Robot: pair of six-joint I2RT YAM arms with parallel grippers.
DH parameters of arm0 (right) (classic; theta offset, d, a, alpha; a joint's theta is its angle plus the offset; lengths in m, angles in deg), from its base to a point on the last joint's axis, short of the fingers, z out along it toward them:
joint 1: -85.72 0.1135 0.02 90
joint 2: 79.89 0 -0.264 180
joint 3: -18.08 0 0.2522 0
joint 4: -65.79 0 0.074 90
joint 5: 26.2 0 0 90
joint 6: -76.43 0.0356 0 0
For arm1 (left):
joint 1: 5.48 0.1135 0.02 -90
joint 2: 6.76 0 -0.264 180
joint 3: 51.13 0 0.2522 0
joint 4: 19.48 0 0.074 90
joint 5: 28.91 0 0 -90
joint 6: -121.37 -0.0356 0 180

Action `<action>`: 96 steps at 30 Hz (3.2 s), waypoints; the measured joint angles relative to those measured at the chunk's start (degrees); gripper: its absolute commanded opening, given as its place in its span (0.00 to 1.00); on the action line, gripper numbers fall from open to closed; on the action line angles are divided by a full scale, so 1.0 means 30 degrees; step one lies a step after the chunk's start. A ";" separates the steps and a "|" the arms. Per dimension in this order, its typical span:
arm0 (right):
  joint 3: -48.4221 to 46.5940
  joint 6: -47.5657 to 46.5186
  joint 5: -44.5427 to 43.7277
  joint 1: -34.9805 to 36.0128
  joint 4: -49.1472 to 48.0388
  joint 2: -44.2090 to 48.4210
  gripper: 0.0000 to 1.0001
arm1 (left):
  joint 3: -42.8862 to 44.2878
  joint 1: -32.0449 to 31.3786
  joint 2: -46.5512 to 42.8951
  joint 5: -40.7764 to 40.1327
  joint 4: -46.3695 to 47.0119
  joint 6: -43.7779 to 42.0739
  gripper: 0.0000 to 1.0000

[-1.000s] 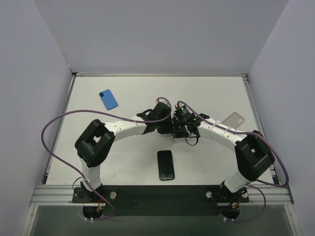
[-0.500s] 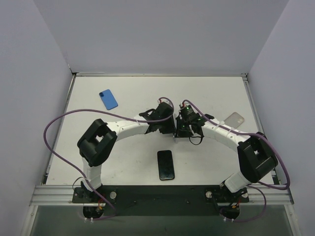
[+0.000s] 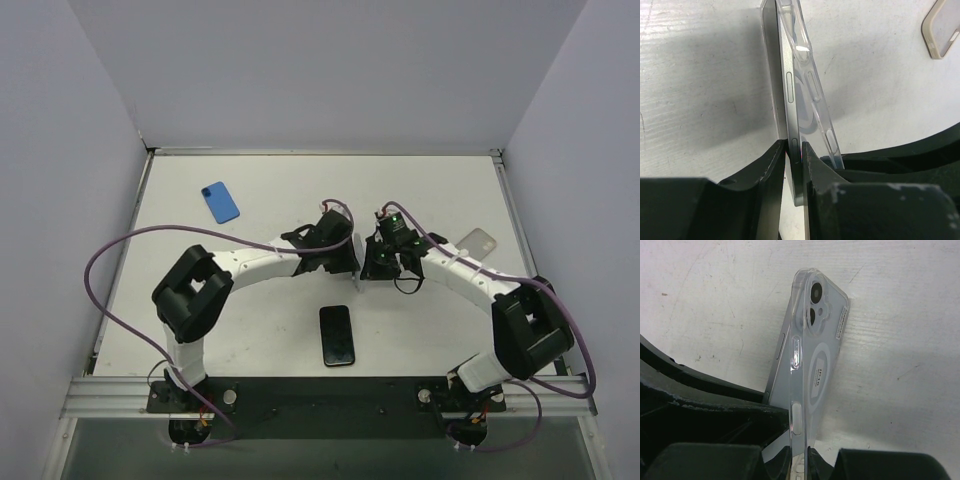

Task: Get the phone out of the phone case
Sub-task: Remove the phone case from the phone, then place the phone case at the center of the board, then place the phone at the center of the board.

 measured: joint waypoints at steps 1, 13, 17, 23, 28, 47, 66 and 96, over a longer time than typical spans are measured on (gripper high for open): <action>0.0117 0.0000 0.0226 -0.0051 -0.0080 0.0073 0.00 | -0.0138 -0.0007 -0.0117 0.0000 0.0022 0.0000 0.00; 0.0517 0.0000 0.1632 -0.0692 -0.0117 0.1763 0.00 | -0.0801 -0.0029 -0.1683 0.0000 0.0255 -0.0117 0.00; 0.0503 -0.0291 0.0503 -0.1100 0.0634 0.2295 0.00 | -0.0896 0.0109 -0.2193 -0.0423 -0.0546 -0.0663 0.00; 0.0510 -0.0663 -0.1807 -0.2980 0.1690 0.2681 0.00 | -0.1515 0.1246 -0.2470 -0.0969 -0.2579 -0.1960 0.00; 0.0510 -0.0729 -0.1938 -0.3366 0.1931 0.3417 0.00 | -0.1515 0.1457 -0.2951 -0.0933 -0.3410 -0.2652 0.00; 0.0590 0.2375 0.1537 -0.9624 -0.2280 0.1989 0.00 | -0.6732 1.0178 -0.9799 0.4014 -0.1311 -0.2463 0.00; -0.1661 0.3723 0.0736 -1.2029 -0.1654 -0.2353 1.00 | -1.2254 2.3642 -1.3726 0.9799 -0.0860 -0.1712 0.00; 0.0714 0.6178 -0.5807 1.0244 0.3730 0.1137 1.00 | -1.1497 2.4021 -0.8867 0.9828 0.0313 -0.3235 0.91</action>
